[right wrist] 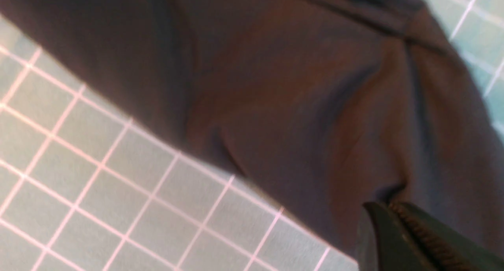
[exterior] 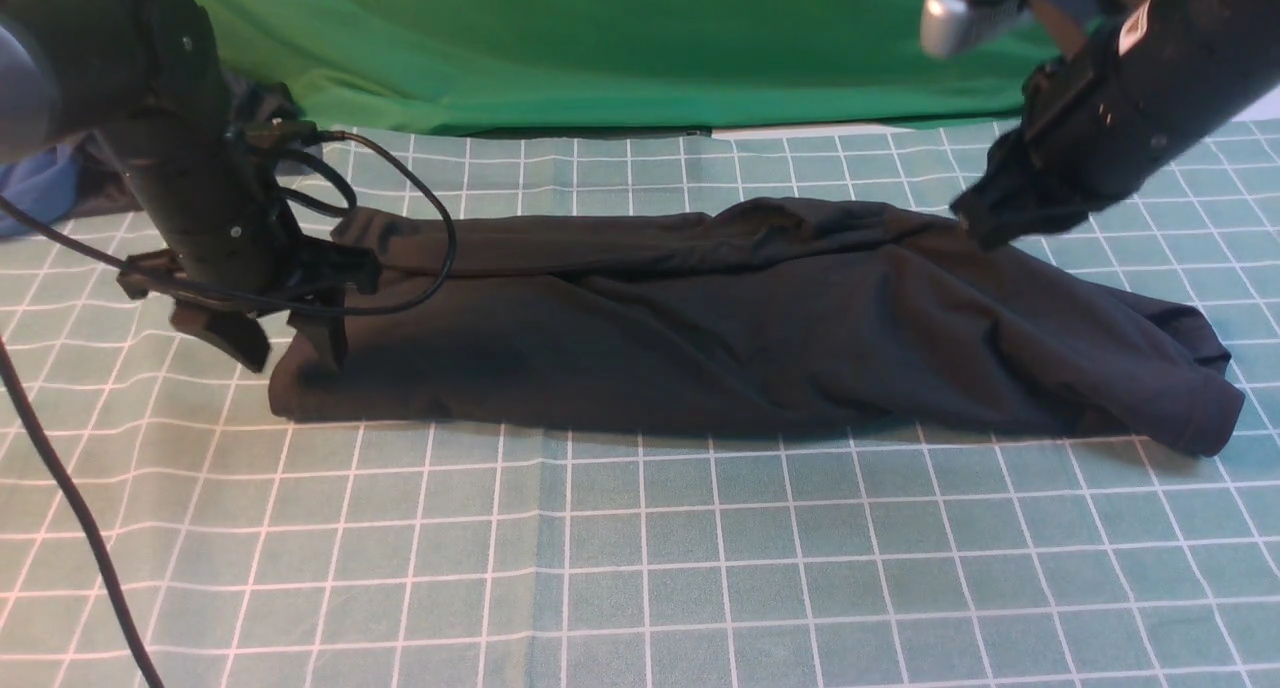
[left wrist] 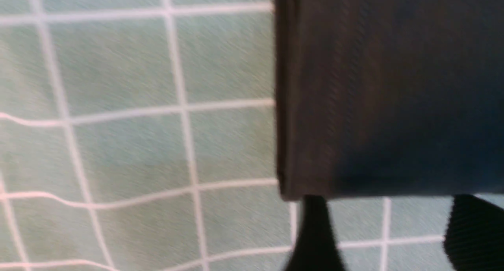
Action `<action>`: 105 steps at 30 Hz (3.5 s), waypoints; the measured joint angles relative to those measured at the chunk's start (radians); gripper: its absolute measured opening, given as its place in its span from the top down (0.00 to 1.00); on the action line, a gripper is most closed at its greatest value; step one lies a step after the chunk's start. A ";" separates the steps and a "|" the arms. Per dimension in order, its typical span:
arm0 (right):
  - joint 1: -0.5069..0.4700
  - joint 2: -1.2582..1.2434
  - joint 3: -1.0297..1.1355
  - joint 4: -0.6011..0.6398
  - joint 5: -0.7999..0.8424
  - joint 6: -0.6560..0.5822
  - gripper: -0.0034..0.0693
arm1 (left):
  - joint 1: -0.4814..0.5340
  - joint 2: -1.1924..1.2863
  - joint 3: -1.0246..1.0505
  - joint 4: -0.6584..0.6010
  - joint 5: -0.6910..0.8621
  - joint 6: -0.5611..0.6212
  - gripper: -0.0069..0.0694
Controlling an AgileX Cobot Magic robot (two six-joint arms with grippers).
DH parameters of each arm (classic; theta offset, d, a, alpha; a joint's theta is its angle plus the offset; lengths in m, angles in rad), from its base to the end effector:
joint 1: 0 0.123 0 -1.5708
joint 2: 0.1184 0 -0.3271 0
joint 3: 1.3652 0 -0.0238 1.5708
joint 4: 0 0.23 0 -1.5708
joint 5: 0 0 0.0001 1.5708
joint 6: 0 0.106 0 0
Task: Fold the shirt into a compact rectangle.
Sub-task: 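Pull the folded dark garment lengthwise by its ends to straighten it flat on the table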
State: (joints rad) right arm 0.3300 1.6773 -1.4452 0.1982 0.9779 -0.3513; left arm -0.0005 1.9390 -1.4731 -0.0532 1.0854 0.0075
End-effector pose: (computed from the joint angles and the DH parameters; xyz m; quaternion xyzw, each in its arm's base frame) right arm 0.3255 0.1298 0.3383 -0.2905 0.9264 0.0899 0.2220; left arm 0.3867 -0.0052 0.2439 -0.0071 0.9983 -0.0240 0.0534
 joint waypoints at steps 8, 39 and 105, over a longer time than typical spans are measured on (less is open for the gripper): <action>0.000 0.000 0.020 0.001 -0.007 -0.022 0.92 | 0.000 0.070 0.000 0.021 -0.043 -0.008 0.07; -0.221 -0.162 0.080 -0.015 0.225 0.000 0.87 | 0.019 -0.227 0.037 0.122 0.124 0.028 0.87; -0.221 0.266 0.002 -0.103 -0.126 0.141 0.30 | 0.239 -0.241 0.360 0.123 -0.087 -0.008 0.83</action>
State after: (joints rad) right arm 0.1089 1.9431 -1.4431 0.0948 0.8522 -0.2101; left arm 0.2381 1.6982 -1.1134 0.0697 0.9984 0.0000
